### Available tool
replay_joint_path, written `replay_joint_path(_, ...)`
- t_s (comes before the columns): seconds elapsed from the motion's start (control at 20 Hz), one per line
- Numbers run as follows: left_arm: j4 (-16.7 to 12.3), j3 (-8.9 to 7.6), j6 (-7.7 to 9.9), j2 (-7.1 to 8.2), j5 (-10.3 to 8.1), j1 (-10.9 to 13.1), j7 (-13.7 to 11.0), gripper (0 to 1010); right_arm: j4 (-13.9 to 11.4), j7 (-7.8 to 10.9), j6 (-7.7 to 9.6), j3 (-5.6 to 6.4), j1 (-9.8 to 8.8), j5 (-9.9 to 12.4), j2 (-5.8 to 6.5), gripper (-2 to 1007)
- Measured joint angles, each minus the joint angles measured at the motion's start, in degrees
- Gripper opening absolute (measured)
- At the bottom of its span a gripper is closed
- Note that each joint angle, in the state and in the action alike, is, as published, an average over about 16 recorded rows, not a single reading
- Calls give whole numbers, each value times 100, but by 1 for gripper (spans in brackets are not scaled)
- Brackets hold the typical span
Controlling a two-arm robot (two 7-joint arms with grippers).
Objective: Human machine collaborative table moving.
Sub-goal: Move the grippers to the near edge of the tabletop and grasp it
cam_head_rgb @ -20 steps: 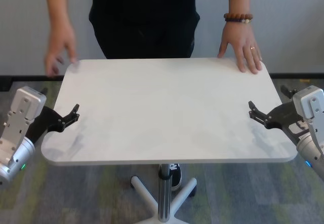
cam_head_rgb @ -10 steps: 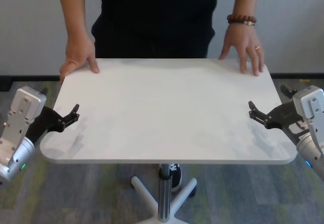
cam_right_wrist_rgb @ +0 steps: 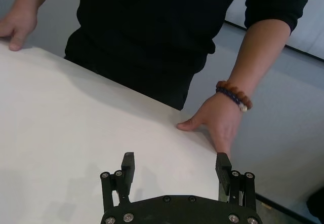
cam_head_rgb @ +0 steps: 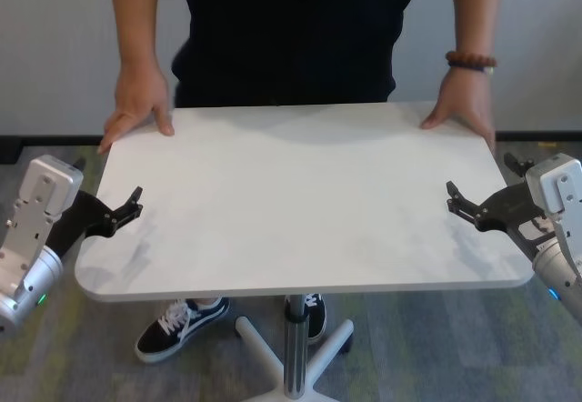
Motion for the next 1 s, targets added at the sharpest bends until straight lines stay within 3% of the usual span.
replay_joint_path(0.7, -34, -15, -20, 19, 4, 29, 3, 1001, -16, -14, 10, -3, -6, -15, 5, 1005)
replay_joint_path(1.0, -387, -181, -145, 213, 4, 331, 56, 1001, -288, -136, 147, -22, -133, -188, 80, 1005)
